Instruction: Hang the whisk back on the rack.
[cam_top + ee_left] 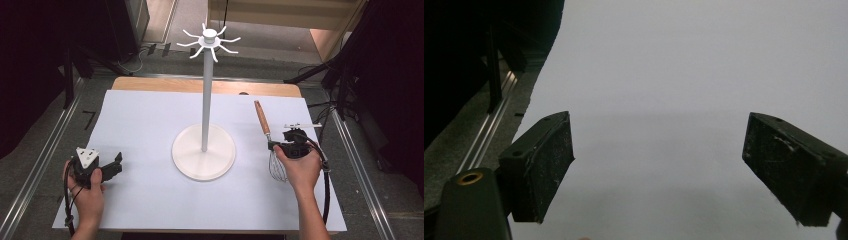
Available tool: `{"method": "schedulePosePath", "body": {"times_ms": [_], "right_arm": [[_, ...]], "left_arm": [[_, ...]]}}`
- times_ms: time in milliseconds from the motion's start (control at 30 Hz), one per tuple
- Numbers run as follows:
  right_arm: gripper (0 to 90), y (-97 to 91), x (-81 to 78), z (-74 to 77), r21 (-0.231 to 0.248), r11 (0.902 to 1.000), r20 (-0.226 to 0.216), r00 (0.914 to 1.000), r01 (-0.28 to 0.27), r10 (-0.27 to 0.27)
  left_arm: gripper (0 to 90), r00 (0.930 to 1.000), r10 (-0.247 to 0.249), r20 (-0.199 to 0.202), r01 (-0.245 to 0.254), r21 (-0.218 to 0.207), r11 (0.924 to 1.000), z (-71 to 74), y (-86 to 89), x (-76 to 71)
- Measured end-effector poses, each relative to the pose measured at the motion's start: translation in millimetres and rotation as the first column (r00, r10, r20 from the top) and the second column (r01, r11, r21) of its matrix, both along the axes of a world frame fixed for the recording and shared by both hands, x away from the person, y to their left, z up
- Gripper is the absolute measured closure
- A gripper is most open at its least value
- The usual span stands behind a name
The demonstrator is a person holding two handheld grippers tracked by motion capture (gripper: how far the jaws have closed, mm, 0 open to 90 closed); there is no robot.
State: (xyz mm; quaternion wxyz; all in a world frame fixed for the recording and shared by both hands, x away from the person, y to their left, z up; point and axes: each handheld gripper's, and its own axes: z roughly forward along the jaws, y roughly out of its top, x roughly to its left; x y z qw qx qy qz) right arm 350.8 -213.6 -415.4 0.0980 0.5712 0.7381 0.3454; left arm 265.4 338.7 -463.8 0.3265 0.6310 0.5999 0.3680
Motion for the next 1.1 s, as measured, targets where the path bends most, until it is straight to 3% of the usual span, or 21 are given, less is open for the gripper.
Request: {"method": "schedulePosePath", "body": {"times_ms": [33,100,167,433,467,533,567,633,667,767,833,867,967,1000,1100], "right_arm": [[85.2,0.3,-2.8,3.2,0.006,1.0000,0.040,0.9992,-0.008,0.007],[85.2,0.8,-4.5,5.0,0.010,0.9999,0.059,0.9982,-0.009,0.008],[85.2,2.1,-9.0,9.5,0.015,0.9997,0.118,0.9928,-0.019,0.017],[85.2,5.7,-19.7,19.6,0.071,0.9964,0.221,0.9749,-0.046,0.030],[85.2,7.8,-22.6,22.7,0.082,0.9952,0.247,0.9685,-0.053,0.032],[85.2,8.6,-23.5,23.9,0.089,0.9941,0.260,0.9648,-0.062,0.037],[85.2,10.5,-26.3,26.5,0.100,0.9926,0.287,0.9572,-0.069,0.038],[85.2,11.4,-27.5,27.8,0.104,0.9918,0.298,0.9536,-0.074,0.040],[85.2,13.2,-30.3,30.2,0.111,0.9908,0.329,0.9436,-0.078,0.038],[85.2,14.8,-32.8,32.6,0.126,0.9878,0.347,0.9369,-0.091,0.042],[85.2,17.6,-36.1,36.4,0.129,0.9864,0.380,0.9238,-0.102,0.046],[85.2,17.6,-36.1,36.4,0.129,0.9864,0.380,0.9238,-0.102,0.046],[85.1,20.2,-40.6,41.7,0.145,0.9820,0.416,0.9078,-0.121,0.050],[85.1,20.2,-40.6,41.7,0.145,0.9820,0.416,0.9078,-0.121,0.050],[85.1,21.6,-43.0,44.3,0.155,0.9791,0.438,0.8973,-0.132,0.052]], "left_arm": [[13.8,1.0000,0.001,0.000,-0.001,0.000,1.0000,0.0,-0.1,0.0],[13.8,1.0000,0.000,0.000,0.000,0.000,1.0000,0.0,0.0,-0.1],[13.8,1.0000,0.001,0.001,-0.001,0.001,1.0000,-0.1,-0.2,0.0],[13.8,1.0000,0.000,0.001,0.000,0.001,1.0000,0.0,-0.1,-0.2],[13.8,1.0000,0.001,0.000,-0.001,0.001,1.0000,0.0,-0.2,-0.1],[13.8,1.0000,0.001,0.000,-0.001,0.001,1.0000,0.0,-0.2,-0.1],[13.8,1.0000,0.001,0.001,-0.001,0.000,1.0000,0.0,-0.1,-0.1],[13.8,1.0000,0.001,0.000,-0.001,0.000,1.0000,0.1,-0.1,-0.2],[13.8,1.0000,0.000,0.000,0.000,0.001,1.0000,0.1,-0.1,-0.2],[13.8,1.0000,0.000,0.001,0.000,0.001,1.0000,0.0,-0.2,-0.2],[13.8,1.0000,0.000,0.000,0.000,0.001,1.0000,0.1,-0.1,-0.2],[13.8,1.0000,0.000,0.000,0.000,0.001,1.0000,0.1,0.0,-0.2],[13.8,1.0000,-0.002,0.001,0.002,0.003,1.0000,0.0,-0.2,-0.1],[13.8,1.0000,-0.002,0.001,0.002,0.003,1.0000,0.0,-0.2,-0.1],[13.8,1.0000,-0.001,0.002,0.001,0.002,1.0000,0.0,-0.2,-0.1]]}}
